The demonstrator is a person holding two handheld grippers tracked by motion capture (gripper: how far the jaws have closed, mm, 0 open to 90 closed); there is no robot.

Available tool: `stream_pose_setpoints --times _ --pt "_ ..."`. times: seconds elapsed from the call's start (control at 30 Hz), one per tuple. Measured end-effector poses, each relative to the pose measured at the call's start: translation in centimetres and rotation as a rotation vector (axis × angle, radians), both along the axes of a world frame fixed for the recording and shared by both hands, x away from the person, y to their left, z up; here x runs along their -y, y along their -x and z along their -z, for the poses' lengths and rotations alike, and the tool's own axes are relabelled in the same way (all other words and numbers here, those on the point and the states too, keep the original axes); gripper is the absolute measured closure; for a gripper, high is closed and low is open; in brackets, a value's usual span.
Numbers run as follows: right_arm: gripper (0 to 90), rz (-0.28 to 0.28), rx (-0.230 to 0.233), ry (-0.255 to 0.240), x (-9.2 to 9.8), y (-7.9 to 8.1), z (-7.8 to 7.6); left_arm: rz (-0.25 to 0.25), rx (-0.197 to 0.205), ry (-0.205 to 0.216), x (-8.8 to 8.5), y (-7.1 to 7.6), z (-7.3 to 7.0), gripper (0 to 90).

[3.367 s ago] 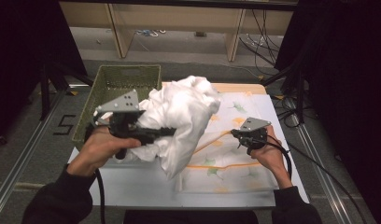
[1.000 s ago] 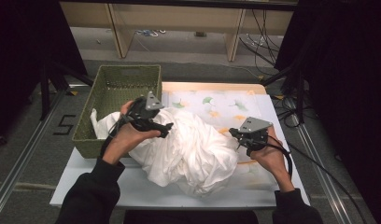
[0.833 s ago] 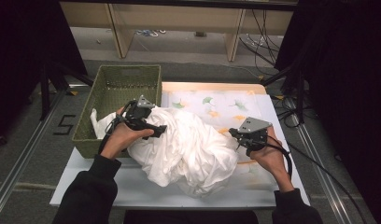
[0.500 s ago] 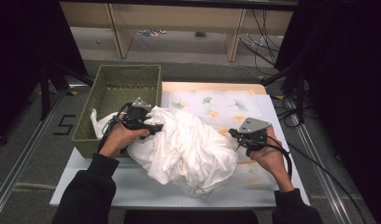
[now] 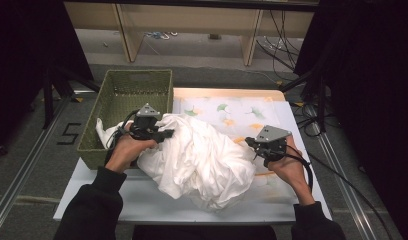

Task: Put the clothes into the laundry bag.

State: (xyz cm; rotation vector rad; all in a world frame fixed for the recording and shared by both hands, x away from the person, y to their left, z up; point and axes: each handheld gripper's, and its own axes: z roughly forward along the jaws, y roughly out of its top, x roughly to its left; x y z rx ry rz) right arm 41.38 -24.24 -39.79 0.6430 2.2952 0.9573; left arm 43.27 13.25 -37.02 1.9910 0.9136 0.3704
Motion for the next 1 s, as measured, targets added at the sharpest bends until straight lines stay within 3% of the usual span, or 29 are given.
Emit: stream_pose_setpoints --times 0.03,0.13,0.2,0.27,0.37,0.43,0.57,0.7,0.77,0.8,0.9,1.0 --pt "89.7 0.002 0.001 0.000 0.0 0.0 -0.1 0.014 0.008 -0.001 0.3 0.4 -0.4 77.2" --pt "89.8 -0.007 0.009 -0.001 0.1 0.0 -0.2 0.094 0.033 0.060 2.2 2.1 -1.9 77.3" --pt "89.8 0.001 0.012 -0.006 0.2 0.0 -0.3 0.160 0.048 0.071 3.8 3.5 -2.8 77.4" --pt "89.8 -0.005 0.015 -0.008 0.3 -0.1 -0.4 0.233 0.043 0.106 5.9 4.9 -3.0 77.4" --pt "89.7 0.004 0.016 -0.020 0.4 0.0 -0.5 0.324 0.028 0.103 8.4 6.4 -2.5 77.3" --pt "89.8 0.006 0.021 -0.029 0.6 0.0 -0.7 0.384 0.024 0.066 10.0 7.1 -1.9 77.0" --pt "89.8 0.017 0.026 -0.043 0.9 0.0 -1.0 0.413 -0.033 0.082 12.7 7.6 -0.3 76.9" --pt "89.8 0.013 0.030 -0.047 0.9 0.0 -1.2 0.487 -0.083 0.052 16.0 8.2 1.7 76.9" --pt "89.8 0.017 0.030 -0.049 0.9 0.0 -1.3 0.508 -0.091 0.026 17.4 8.7 2.5 76.9" --pt "89.8 0.022 0.025 -0.060 0.9 0.1 -1.2 0.534 -0.069 0.004 18.1 8.6 3.0 76.8" --pt "89.8 0.016 0.032 -0.059 1.0 0.0 -1.4 0.534 -0.124 -0.015 19.9 8.9 5.0 76.6" --pt "89.8 0.017 0.035 -0.062 1.1 0.0 -1.5 0.550 -0.106 -0.079 20.9 9.4 6.2 75.9"
